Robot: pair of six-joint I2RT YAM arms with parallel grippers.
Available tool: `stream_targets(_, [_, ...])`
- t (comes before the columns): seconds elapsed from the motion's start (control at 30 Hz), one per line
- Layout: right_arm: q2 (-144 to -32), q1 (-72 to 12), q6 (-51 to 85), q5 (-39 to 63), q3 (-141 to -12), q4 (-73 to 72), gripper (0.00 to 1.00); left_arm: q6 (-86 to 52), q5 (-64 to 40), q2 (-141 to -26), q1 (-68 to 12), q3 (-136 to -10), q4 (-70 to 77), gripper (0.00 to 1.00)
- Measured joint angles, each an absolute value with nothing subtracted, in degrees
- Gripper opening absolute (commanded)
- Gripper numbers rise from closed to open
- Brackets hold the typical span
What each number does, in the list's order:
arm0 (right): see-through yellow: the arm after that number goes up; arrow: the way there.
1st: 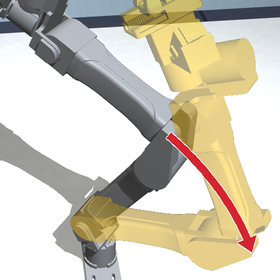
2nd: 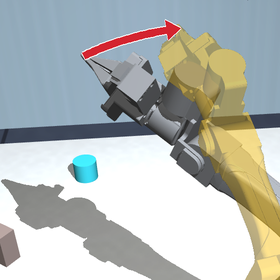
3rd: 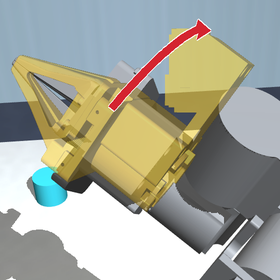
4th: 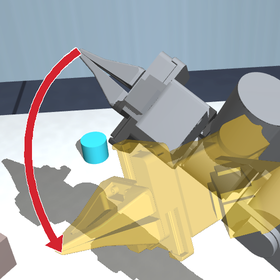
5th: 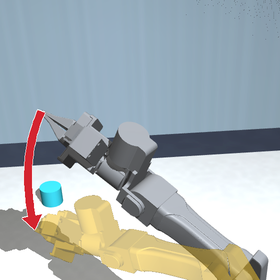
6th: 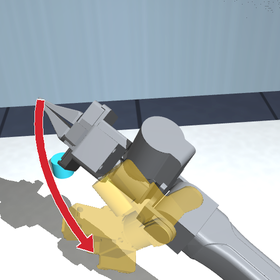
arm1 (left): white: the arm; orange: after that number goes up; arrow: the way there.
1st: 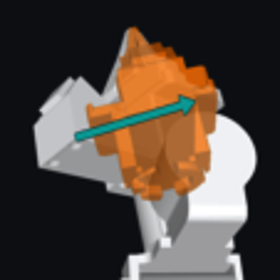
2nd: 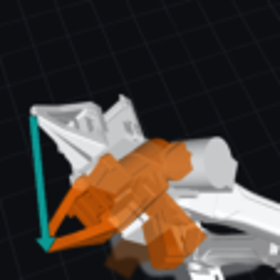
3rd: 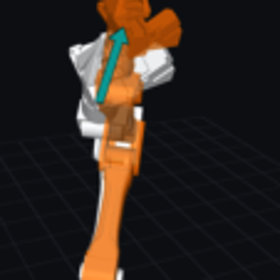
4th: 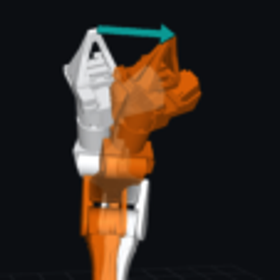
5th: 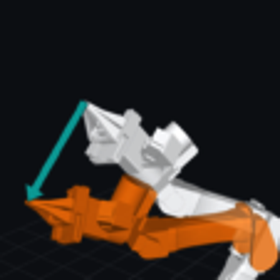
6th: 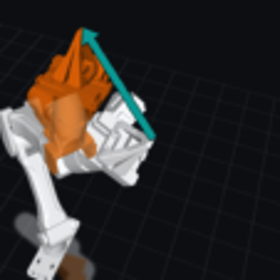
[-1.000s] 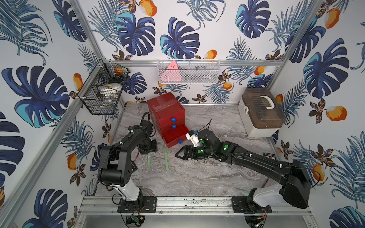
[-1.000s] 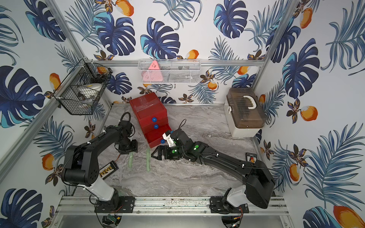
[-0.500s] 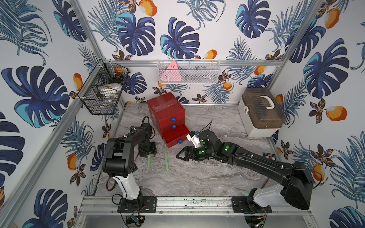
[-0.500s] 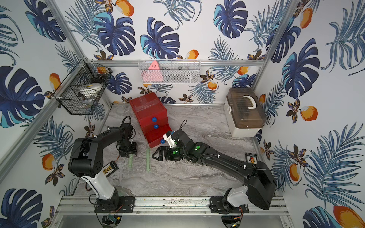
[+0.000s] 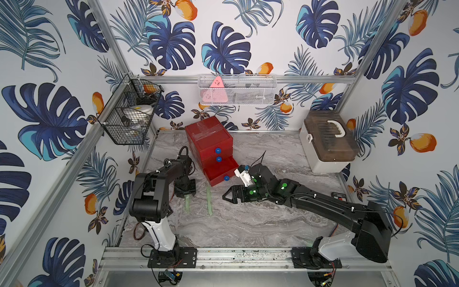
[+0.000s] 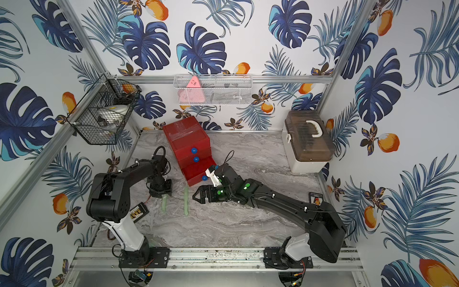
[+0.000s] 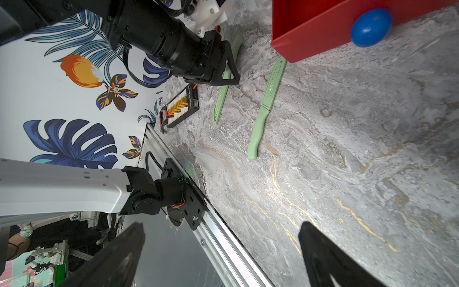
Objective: Place the fruit knives into the drawer by color
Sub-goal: Pick up the fruit knife from the center of the board.
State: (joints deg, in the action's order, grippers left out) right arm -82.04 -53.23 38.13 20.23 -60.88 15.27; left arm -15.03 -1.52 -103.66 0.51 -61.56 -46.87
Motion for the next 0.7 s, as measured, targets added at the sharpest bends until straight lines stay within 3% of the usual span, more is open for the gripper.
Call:
stream_targets(0.33, [-82.28,-53.19,38.13,20.18,-60.05,15.03,1.0,-13.74,-1.26,-103.44,0.51,-61.04,-46.04,0.33])
stream_targets(0.53, [-82.26,-52.9,38.13,20.05,-60.03,15.0,1.0,-13.3,-1.5,-103.94,0.51,-61.56,-46.37,0.08])
stream_targets(0.63, [-82.19,-52.71,38.13,20.03,-60.03,15.0,1.0,-13.06,-1.58,-104.03,0.56,-61.69,-46.57,0.0])
stream_targets(0.7, [-82.19,-52.47,38.13,20.03,-60.03,15.0,1.0,-12.86,-1.69,-104.05,0.62,-61.73,-46.63,0.0])
